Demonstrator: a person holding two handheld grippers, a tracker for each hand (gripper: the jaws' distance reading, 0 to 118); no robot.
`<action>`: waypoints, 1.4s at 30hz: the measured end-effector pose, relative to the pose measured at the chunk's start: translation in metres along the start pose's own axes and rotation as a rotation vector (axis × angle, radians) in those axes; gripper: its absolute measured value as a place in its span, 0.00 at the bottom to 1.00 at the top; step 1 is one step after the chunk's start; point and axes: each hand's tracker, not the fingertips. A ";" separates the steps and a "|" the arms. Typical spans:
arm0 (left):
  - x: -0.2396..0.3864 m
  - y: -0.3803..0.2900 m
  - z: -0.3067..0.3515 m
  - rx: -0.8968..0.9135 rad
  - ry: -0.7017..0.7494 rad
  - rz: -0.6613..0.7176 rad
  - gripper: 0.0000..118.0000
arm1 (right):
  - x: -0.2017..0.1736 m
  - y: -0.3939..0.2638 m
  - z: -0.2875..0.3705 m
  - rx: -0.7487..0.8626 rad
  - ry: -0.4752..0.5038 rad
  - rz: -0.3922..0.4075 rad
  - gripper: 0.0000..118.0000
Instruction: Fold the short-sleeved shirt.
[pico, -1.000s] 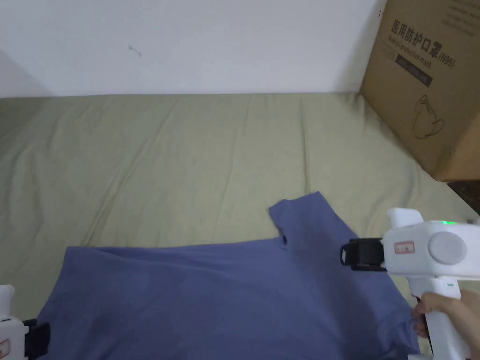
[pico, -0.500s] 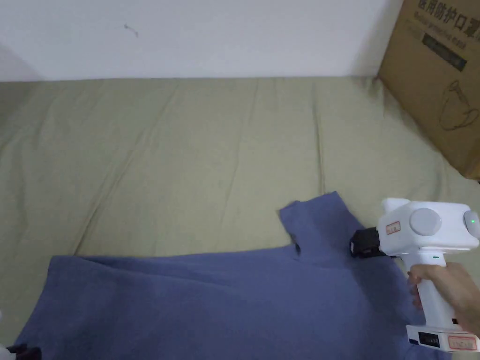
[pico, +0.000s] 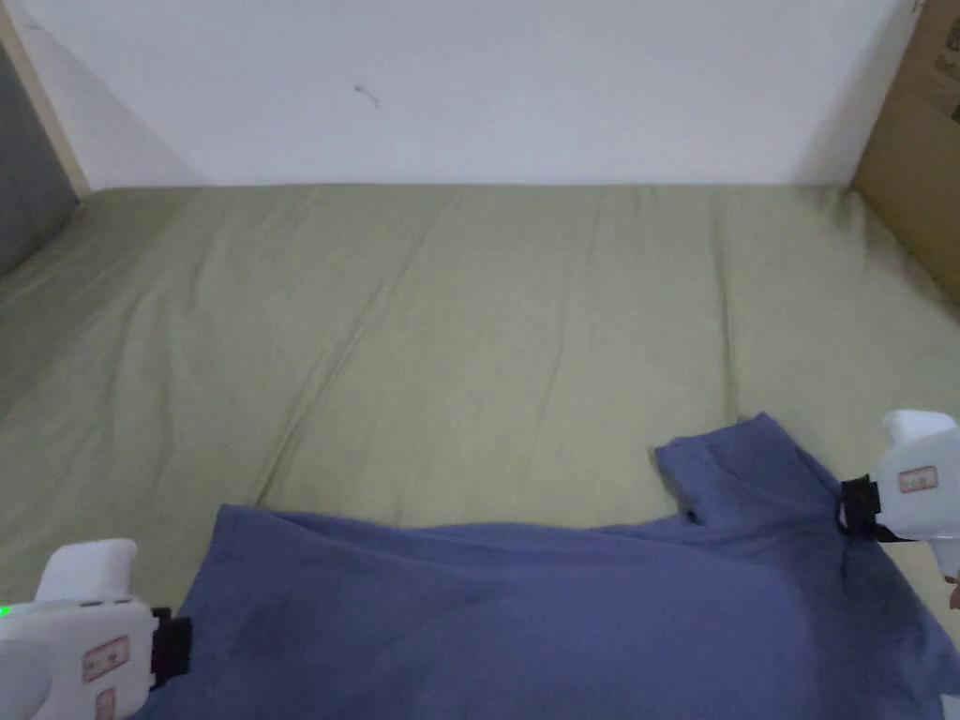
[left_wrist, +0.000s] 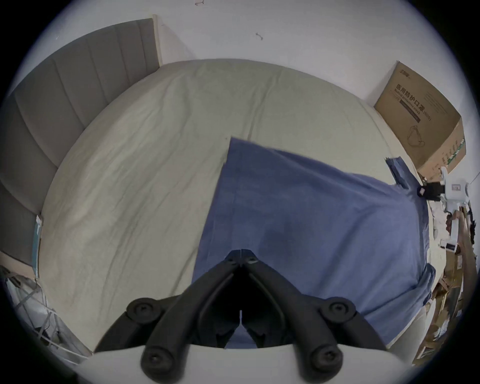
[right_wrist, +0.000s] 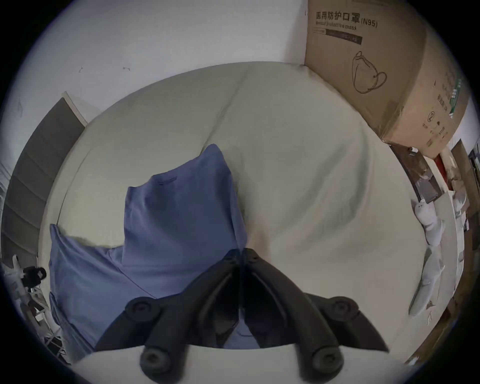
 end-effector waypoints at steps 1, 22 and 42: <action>-0.001 0.012 -0.004 -0.003 -0.006 0.006 0.01 | -0.001 0.000 -0.001 -0.002 -0.002 0.005 0.00; 0.044 0.118 -0.111 -0.192 0.073 -0.156 0.01 | 0.001 0.003 0.003 -0.001 0.025 -0.026 0.00; -0.017 0.001 0.101 0.049 -0.088 -0.118 0.01 | 0.010 -0.137 0.198 0.139 0.101 -0.030 0.00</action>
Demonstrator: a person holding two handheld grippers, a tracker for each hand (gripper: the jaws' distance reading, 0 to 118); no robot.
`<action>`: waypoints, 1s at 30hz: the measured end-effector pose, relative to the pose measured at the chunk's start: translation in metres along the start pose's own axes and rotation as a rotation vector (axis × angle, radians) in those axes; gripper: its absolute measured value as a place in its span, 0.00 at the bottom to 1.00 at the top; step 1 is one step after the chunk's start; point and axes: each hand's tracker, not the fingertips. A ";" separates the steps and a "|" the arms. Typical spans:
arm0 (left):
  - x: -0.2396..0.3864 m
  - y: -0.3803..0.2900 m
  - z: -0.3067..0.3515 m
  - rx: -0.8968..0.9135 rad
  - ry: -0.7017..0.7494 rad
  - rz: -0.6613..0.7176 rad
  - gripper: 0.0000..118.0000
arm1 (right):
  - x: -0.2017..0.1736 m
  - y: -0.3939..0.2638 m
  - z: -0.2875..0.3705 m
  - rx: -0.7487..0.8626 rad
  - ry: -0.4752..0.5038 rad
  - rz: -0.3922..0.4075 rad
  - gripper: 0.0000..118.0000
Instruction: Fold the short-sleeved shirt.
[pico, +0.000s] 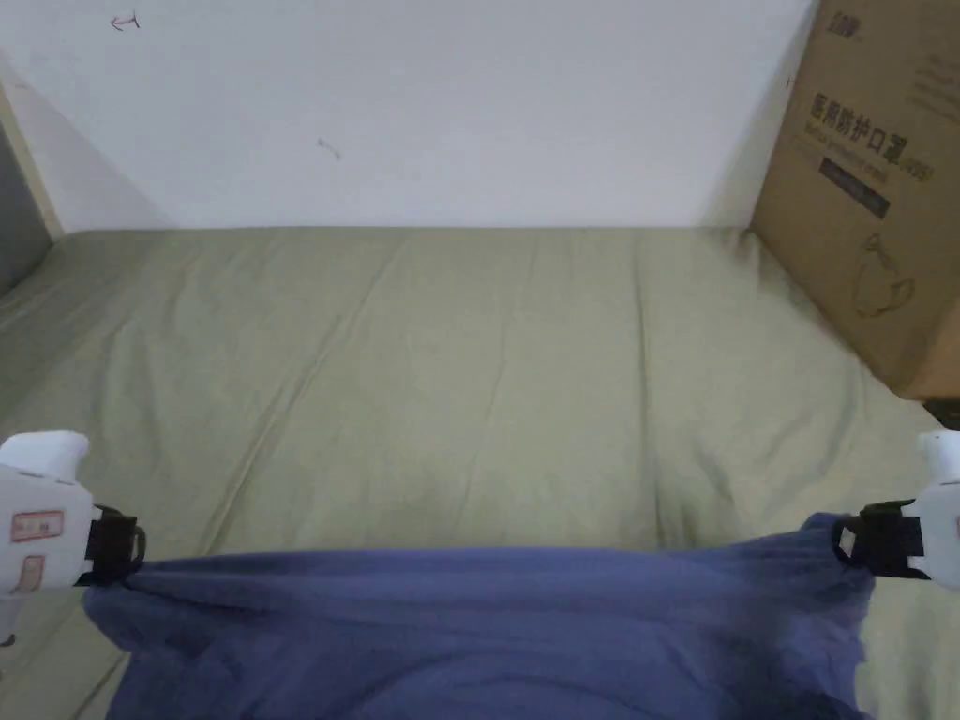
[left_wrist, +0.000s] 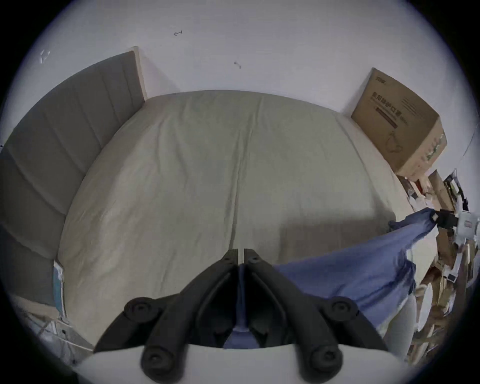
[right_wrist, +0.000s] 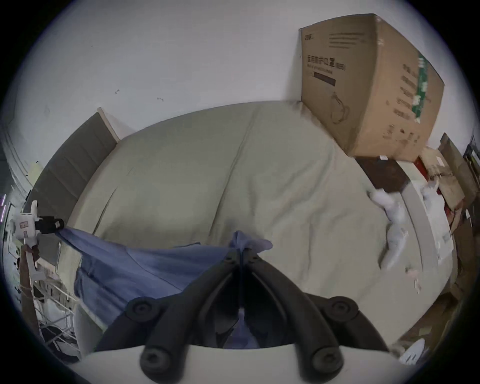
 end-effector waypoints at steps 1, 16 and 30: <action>-0.002 -0.017 0.005 -0.021 0.003 -0.006 0.01 | 0.002 -0.022 0.007 -0.006 0.012 -0.013 0.00; -0.019 -0.139 -0.005 -0.159 0.044 0.061 0.14 | 0.000 -0.153 -0.007 -0.195 -0.076 -0.020 0.01; -0.031 -0.125 0.046 0.026 -0.148 0.274 0.00 | -0.106 -0.097 0.009 0.126 -0.085 0.108 0.00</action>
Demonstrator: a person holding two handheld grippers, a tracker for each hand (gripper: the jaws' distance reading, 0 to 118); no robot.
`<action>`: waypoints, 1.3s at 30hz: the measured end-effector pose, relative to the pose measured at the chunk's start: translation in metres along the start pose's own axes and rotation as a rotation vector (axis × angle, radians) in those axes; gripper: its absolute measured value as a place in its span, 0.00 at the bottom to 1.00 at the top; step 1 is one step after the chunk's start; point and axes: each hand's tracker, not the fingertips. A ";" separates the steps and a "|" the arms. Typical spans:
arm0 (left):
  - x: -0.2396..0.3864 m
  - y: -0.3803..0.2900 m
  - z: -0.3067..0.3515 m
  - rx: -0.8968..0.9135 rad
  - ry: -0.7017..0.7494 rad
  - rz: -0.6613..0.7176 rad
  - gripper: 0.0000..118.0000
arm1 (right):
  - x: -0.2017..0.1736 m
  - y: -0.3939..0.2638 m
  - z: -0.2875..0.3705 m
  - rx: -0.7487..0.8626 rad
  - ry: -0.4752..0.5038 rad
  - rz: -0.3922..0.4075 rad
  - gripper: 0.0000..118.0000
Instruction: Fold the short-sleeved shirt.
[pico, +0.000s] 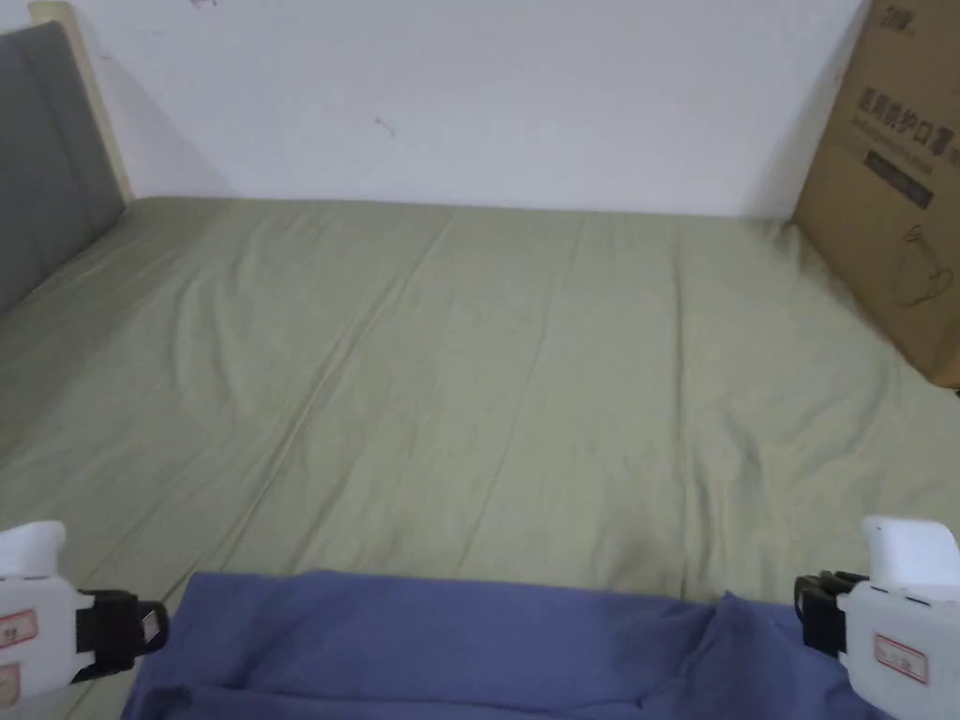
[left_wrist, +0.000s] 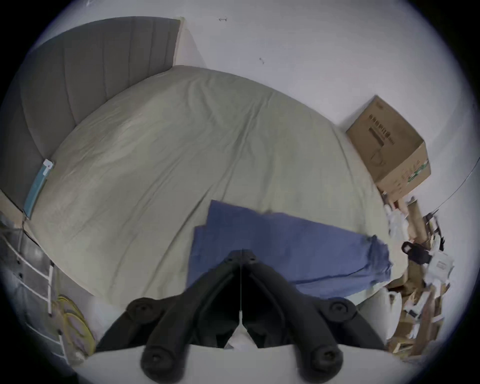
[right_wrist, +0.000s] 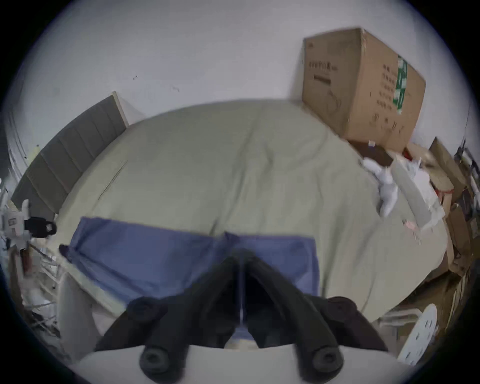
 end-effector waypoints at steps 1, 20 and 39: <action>-0.002 -0.003 0.000 0.001 -0.002 0.001 0.00 | -0.012 -0.002 -0.005 0.008 0.030 -0.007 0.00; -0.104 -0.042 -0.067 -0.109 -0.256 0.484 0.92 | -0.104 -0.025 -0.074 -0.139 0.242 0.063 0.00; -0.076 -0.028 -0.046 -0.072 -0.298 0.504 0.04 | -0.079 -0.021 -0.063 -0.159 0.208 -0.080 0.00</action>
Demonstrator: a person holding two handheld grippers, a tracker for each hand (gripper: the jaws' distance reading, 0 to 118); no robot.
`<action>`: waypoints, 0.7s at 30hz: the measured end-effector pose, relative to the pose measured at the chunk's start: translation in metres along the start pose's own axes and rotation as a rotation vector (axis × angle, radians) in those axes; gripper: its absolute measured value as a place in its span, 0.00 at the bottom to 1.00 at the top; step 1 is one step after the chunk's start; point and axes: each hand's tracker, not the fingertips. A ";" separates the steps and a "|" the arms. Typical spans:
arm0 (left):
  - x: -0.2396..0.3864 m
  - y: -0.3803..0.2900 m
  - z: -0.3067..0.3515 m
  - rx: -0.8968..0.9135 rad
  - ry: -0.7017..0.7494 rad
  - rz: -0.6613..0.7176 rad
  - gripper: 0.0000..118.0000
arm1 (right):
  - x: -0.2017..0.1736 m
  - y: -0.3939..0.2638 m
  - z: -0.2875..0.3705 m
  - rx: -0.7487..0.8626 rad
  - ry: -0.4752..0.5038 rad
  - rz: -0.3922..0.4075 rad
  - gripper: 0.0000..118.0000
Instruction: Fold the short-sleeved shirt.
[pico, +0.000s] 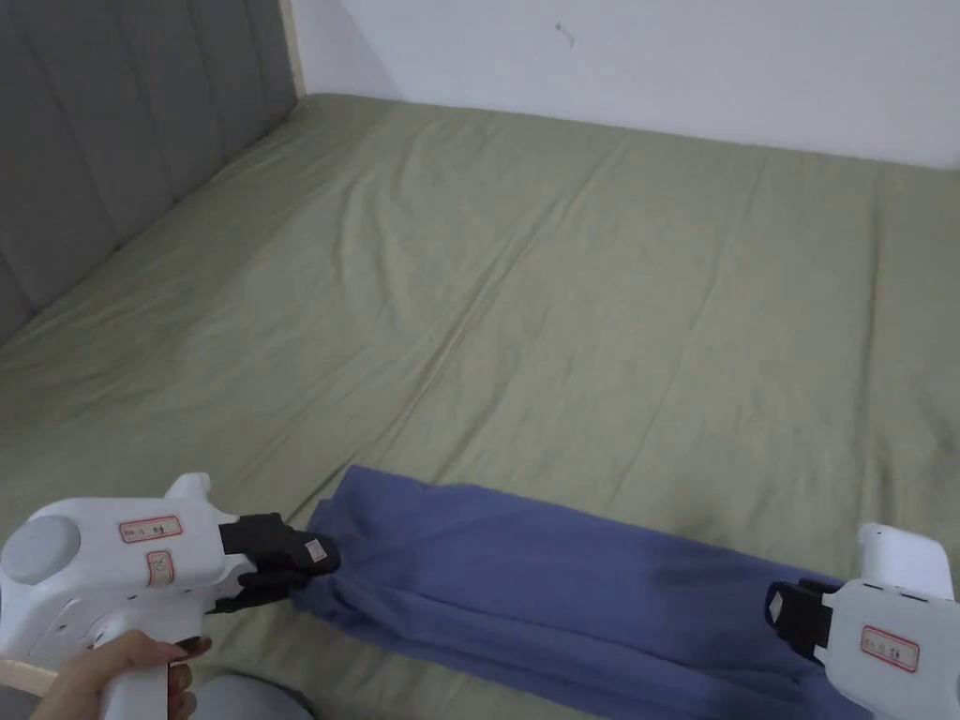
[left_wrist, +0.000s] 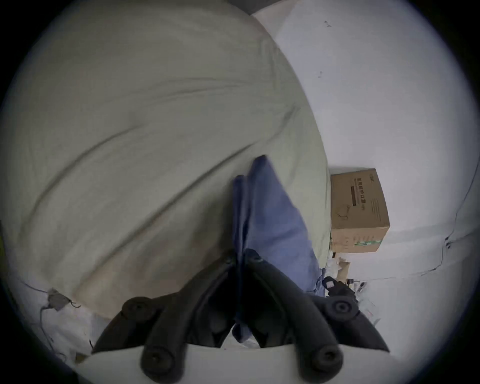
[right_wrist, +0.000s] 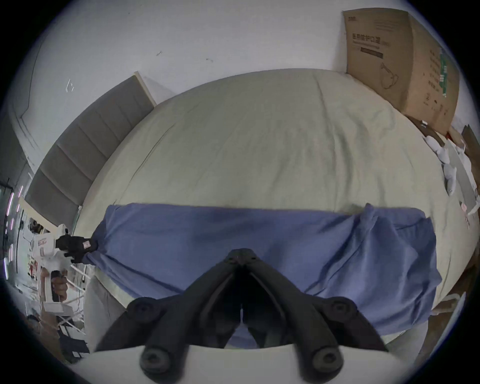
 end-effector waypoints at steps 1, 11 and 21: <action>0.012 0.000 0.001 0.007 -0.011 -0.032 0.04 | 0.007 0.001 0.002 0.004 0.001 -0.009 0.00; 0.198 -0.049 -0.034 -0.048 -0.076 -0.582 0.04 | 0.053 -0.008 0.035 0.067 -0.011 -0.149 0.00; 0.241 -0.177 -0.175 -0.363 -0.076 -0.900 0.04 | 0.107 -0.030 0.053 0.080 -0.048 -0.292 0.00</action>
